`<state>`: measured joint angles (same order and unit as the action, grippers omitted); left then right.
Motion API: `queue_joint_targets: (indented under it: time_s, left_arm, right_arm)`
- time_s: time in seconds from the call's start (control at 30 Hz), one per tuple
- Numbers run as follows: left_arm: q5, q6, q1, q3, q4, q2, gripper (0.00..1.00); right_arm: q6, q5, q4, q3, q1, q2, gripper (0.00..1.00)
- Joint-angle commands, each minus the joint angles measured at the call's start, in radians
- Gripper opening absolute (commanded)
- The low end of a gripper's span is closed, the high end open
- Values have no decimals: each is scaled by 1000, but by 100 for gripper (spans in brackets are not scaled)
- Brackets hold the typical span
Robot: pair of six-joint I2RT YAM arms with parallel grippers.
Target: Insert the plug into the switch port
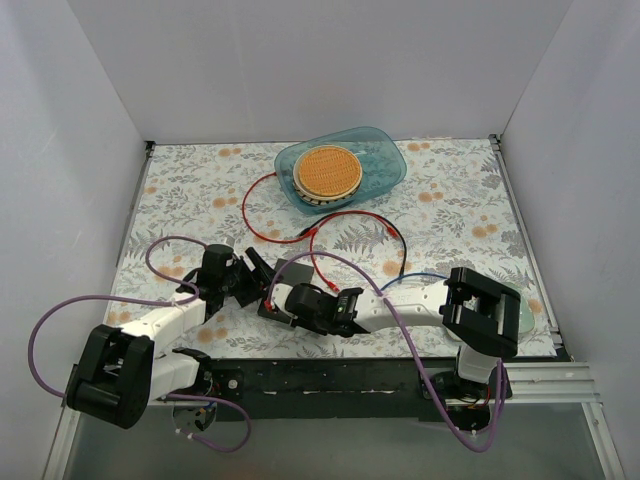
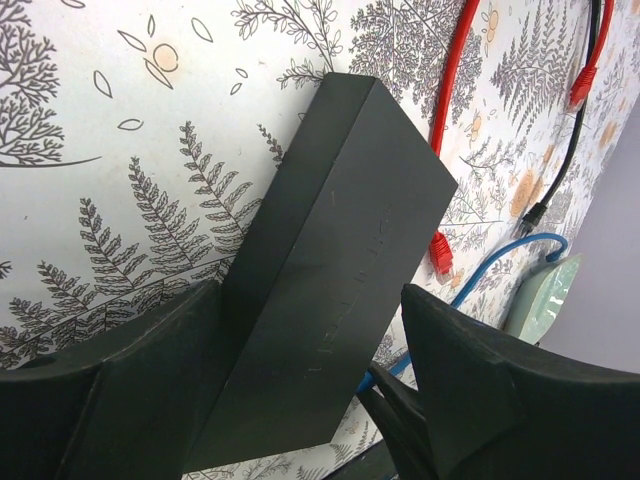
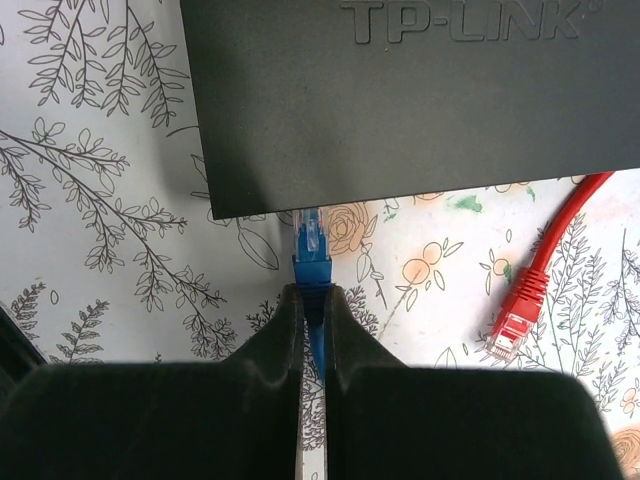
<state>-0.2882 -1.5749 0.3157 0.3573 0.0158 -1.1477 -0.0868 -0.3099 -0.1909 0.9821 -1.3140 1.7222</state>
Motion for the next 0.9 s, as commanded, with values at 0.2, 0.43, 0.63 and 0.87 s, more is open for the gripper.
queue_joint_targets:
  time_s: [0.2,0.43,0.63,0.87]
  left_arm:
    - [-51,-40,5,-49,43,36,72]
    - [-75,-73,8,-64,7,34,72]
    - [-71,-99,6,-69,-8,54,72]
    - [-63,-103,5,-63,-10,57,68]
  right_arm:
    - [79,-63,275,-109,-33,-98,1]
    - [105,-69,395,-184,-42,-142,1]
    - [102,-78,401,-183,-56,-122,1]
    - [102,-86,409,-195,-56,-125,1]
